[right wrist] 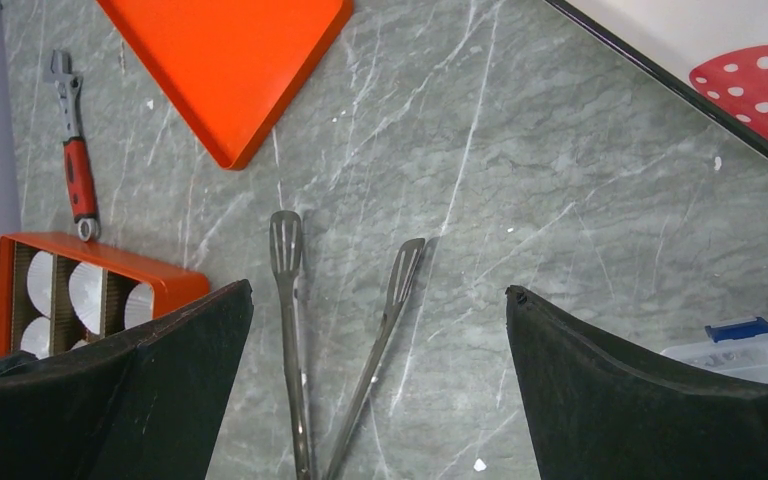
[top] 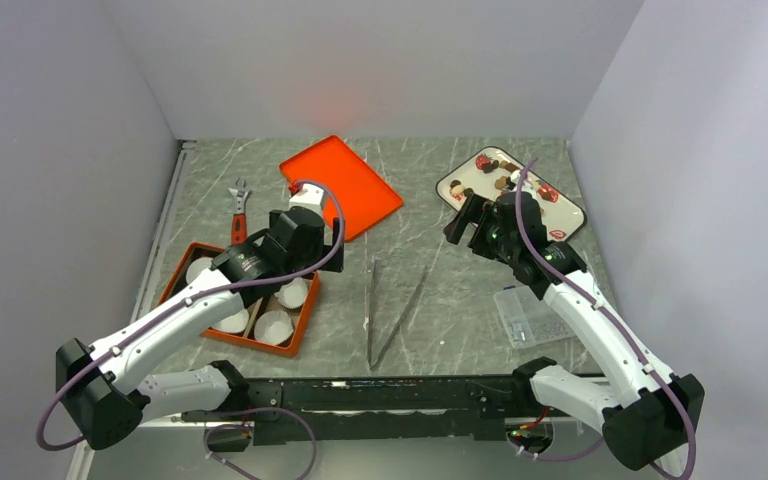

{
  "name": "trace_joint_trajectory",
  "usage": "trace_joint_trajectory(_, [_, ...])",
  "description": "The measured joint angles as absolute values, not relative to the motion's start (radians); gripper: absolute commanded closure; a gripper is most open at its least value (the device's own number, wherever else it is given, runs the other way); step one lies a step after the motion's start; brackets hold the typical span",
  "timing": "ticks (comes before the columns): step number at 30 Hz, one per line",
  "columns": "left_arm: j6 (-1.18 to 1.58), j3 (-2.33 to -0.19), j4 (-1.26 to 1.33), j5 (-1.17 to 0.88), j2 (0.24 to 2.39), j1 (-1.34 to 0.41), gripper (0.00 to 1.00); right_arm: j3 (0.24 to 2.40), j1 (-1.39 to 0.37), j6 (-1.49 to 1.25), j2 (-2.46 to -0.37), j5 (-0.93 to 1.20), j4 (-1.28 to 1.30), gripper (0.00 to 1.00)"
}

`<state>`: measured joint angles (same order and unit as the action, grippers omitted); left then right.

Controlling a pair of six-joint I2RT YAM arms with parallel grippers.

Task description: Pack the chocolate

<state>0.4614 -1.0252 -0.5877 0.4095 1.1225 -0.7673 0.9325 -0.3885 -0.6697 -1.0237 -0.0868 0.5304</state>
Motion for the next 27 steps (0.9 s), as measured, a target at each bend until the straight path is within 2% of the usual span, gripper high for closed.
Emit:
trace_joint_trajectory(15, [0.497,-0.893,-0.463,0.303,1.125,-0.836,0.01,0.933,-0.389,-0.645,-1.023,-0.087,0.531,0.0])
trace_joint_trajectory(27, [0.587,-0.892,-0.395,0.348,1.307,-1.021,0.01,0.929,-0.389,-0.636,-0.992,-0.088,0.546,0.0])
